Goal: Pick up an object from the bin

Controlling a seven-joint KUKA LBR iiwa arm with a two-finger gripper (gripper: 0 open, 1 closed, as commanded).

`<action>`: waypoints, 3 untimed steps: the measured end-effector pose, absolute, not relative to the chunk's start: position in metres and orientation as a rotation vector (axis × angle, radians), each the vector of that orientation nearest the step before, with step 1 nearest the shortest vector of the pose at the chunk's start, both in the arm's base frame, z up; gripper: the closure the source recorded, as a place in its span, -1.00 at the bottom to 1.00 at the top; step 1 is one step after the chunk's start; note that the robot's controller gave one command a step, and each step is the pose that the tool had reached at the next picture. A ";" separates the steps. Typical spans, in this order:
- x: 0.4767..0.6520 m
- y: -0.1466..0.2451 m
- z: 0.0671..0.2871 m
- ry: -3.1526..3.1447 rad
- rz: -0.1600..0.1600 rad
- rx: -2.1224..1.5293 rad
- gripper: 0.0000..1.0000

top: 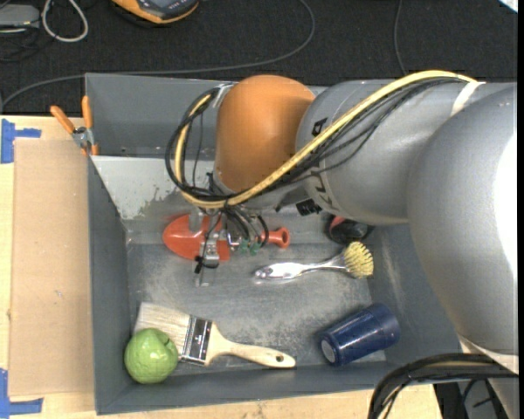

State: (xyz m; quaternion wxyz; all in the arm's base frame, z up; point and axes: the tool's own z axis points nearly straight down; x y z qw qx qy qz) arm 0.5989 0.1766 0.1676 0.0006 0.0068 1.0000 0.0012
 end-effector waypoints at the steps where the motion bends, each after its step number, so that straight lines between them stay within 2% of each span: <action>1: 0.556 0.163 0.080 3.140 0.002 0.197 -1.00; 2: 0.563 0.162 0.091 3.149 -0.002 0.173 -1.00; 3: 0.570 0.149 0.086 3.146 0.000 0.198 -1.00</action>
Offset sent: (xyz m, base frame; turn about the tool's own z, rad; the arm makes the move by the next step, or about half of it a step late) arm -0.0030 -0.0161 -0.0317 0.0603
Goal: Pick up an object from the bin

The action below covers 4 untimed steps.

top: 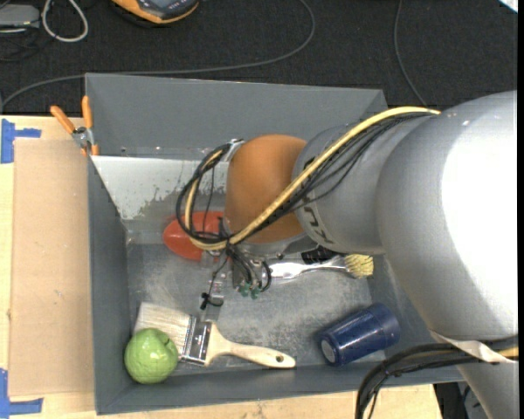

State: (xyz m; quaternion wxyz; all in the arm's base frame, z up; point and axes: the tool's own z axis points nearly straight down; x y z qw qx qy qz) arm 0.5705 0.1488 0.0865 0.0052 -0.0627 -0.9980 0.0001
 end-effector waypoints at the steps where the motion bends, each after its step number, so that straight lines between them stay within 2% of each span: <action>1: 0.540 0.200 0.070 -3.145 -0.006 -0.136 -1.00; 2: 0.535 0.180 0.070 -3.108 0.000 -0.401 -1.00; 3: 0.512 0.224 0.069 -3.139 0.001 -0.013 -1.00; 4: 0.494 0.225 0.070 -3.118 0.029 -0.314 1.00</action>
Offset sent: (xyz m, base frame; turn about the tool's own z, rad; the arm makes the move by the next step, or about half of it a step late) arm -0.0361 0.0287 -0.0165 0.1333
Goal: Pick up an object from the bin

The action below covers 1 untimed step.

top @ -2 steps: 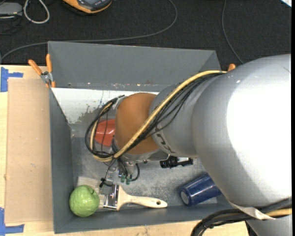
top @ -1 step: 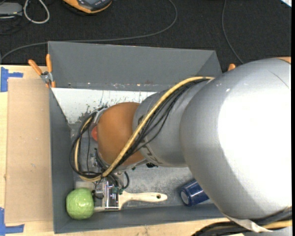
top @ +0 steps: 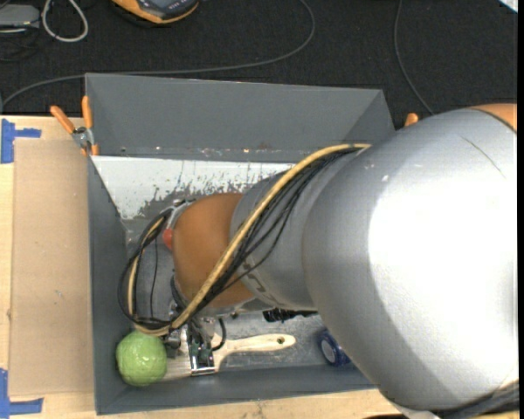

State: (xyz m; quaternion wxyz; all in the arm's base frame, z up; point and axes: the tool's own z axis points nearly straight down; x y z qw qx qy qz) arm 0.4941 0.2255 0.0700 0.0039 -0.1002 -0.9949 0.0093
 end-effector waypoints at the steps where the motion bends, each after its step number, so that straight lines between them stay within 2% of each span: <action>1: 0.494 0.226 0.070 -3.117 0.028 -0.318 1.00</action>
Offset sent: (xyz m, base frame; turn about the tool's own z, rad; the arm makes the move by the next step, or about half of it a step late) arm 0.0000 0.0000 0.0000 0.0000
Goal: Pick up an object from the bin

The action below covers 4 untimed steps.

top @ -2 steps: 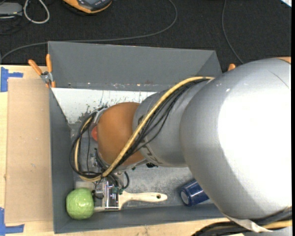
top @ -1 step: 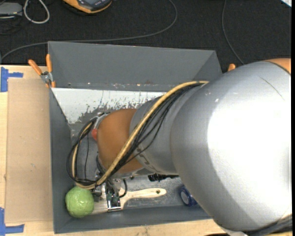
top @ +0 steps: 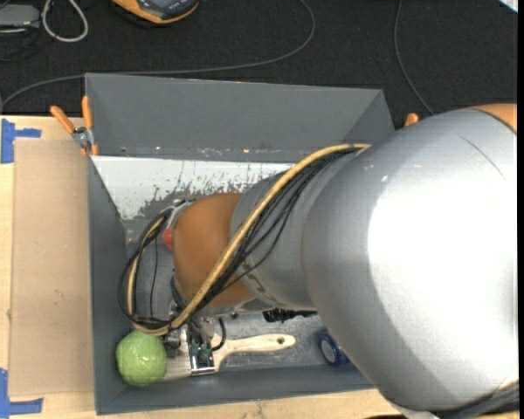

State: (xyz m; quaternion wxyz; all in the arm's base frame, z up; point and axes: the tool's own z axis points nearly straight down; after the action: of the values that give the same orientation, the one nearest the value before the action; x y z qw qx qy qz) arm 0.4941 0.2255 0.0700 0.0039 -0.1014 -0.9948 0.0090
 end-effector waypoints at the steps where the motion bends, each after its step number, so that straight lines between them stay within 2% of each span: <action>1: 0.494 0.226 0.070 -3.117 0.028 -0.319 1.00; 3: 0.495 0.221 0.070 -3.112 0.028 -0.354 1.00; 4: 0.489 0.213 0.153 -3.104 0.035 -0.366 1.00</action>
Offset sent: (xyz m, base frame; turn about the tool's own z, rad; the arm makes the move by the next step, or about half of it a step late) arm 0.0008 -0.0045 0.0000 0.0240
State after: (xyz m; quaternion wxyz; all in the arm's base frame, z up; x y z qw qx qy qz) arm 0.4892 0.2135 0.1529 0.0078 -0.1172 -0.9930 0.0111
